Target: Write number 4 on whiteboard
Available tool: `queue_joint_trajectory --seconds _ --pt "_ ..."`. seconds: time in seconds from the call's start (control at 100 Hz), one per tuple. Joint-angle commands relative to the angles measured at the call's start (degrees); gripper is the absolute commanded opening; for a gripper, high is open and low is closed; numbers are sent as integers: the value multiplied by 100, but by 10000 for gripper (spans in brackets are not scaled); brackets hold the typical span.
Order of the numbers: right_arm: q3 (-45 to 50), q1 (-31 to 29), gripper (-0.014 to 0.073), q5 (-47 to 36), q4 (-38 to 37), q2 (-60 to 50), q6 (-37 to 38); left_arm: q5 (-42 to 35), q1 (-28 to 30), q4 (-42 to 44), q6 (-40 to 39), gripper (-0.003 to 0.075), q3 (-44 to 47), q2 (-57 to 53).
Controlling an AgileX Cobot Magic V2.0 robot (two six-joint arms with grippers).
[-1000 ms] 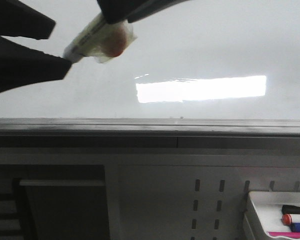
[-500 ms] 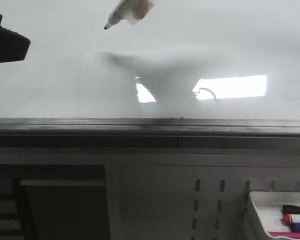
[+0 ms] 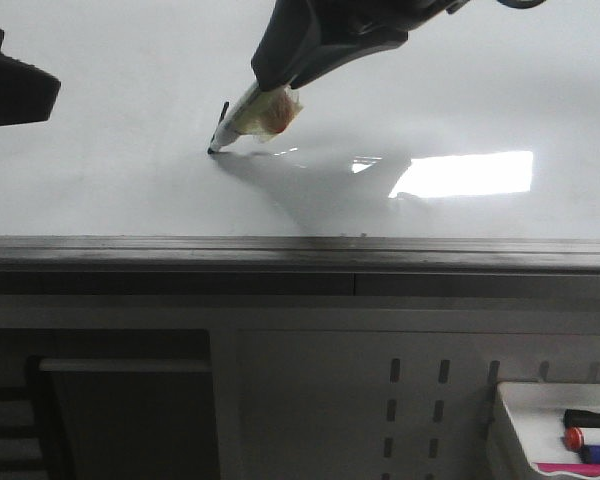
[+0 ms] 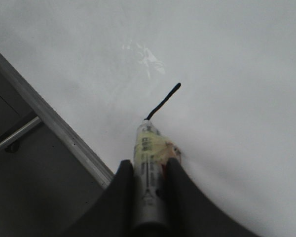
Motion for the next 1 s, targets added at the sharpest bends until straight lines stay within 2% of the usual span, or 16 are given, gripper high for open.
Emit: queue_joint_trajectory --seconds 0.0,0.09,0.22,0.34,0.62,0.85,0.99 --pt "-102 -14 -70 -350 -3 -193 -21 -341 -22 -87 -63 400 -142 -53" --pt "-102 -79 -70 -269 -30 -271 -21 -341 -22 -87 -63 400 -142 -53" --pt "-76 -388 -63 310 -30 -455 -21 -341 -22 -87 -63 400 -142 -53" --pt "32 -587 -64 363 -81 -617 -21 -351 -22 -87 -63 400 -142 -53" --pt "-394 -121 -65 271 -138 -759 -60 -362 -22 -87 -63 400 -142 -53" --pt "-589 -362 -64 148 -237 -342 -60 -362 -22 -87 -63 400 -142 -53" --pt "-564 -378 -64 573 -211 -217 -60 -362 -22 -87 -63 400 -142 -53"
